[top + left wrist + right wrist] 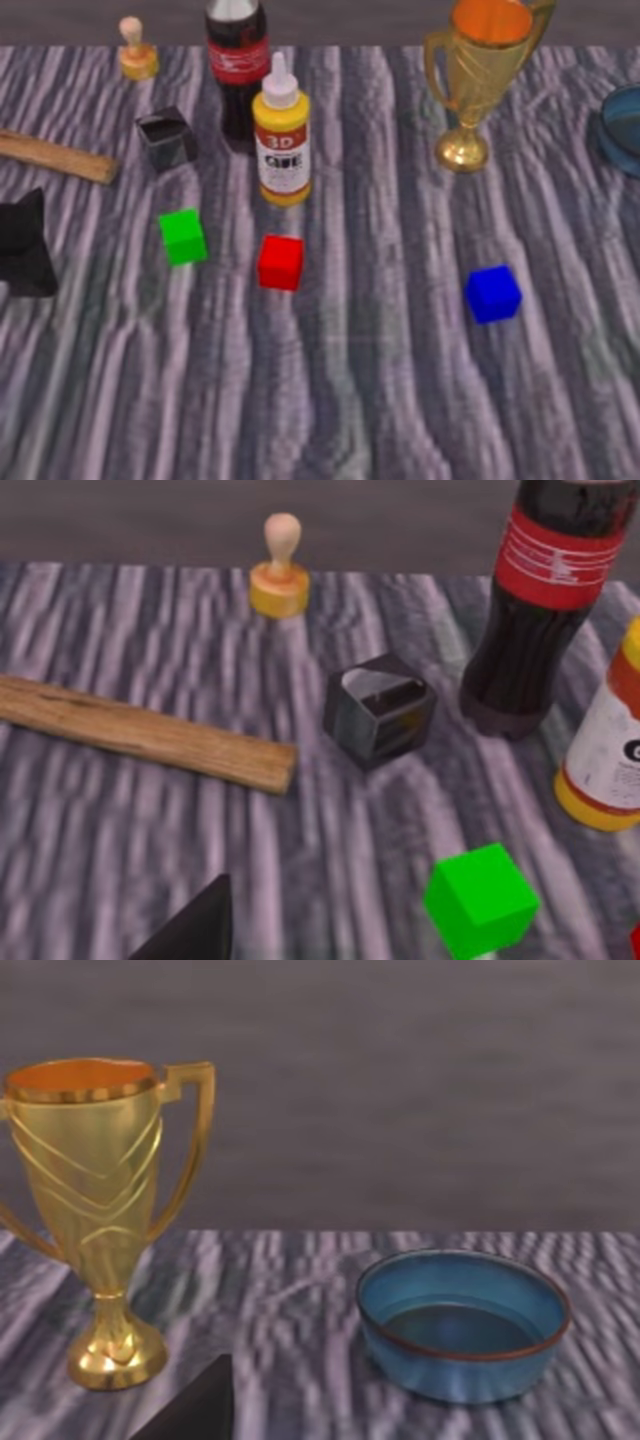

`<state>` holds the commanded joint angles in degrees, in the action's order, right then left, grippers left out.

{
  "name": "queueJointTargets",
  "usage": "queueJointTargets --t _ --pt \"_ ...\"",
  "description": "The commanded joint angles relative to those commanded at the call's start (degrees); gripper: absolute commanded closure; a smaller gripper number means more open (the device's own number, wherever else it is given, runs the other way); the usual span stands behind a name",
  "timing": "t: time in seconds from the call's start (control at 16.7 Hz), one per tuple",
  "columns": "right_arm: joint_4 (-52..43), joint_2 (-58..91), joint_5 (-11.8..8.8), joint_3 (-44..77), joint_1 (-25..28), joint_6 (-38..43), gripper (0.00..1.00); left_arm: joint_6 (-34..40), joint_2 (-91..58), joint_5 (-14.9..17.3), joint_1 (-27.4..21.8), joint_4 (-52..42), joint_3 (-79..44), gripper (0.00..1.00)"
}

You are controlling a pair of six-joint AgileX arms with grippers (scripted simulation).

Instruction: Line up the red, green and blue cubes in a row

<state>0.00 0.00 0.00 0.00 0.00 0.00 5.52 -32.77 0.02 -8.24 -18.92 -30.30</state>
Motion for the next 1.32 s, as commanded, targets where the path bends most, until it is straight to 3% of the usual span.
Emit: queueJointTargets --t 0.42,0.78,1.08,1.32 --pt "0.0 0.0 0.0 0.0 0.0 0.0 0.00 6.4 -47.4 0.1 -9.8 -23.9 -36.4 0.00" --pt "0.0 0.0 0.0 0.0 0.0 0.0 0.00 11.2 -78.9 0.3 -17.3 -41.2 -63.4 0.00" --pt "0.0 0.0 0.0 0.0 0.0 0.0 0.00 13.7 -95.4 0.3 -21.2 -49.6 -78.5 0.00" --pt "0.0 0.0 0.0 0.0 0.0 0.0 0.00 14.3 -99.3 0.2 -22.2 -51.6 -82.3 0.00"
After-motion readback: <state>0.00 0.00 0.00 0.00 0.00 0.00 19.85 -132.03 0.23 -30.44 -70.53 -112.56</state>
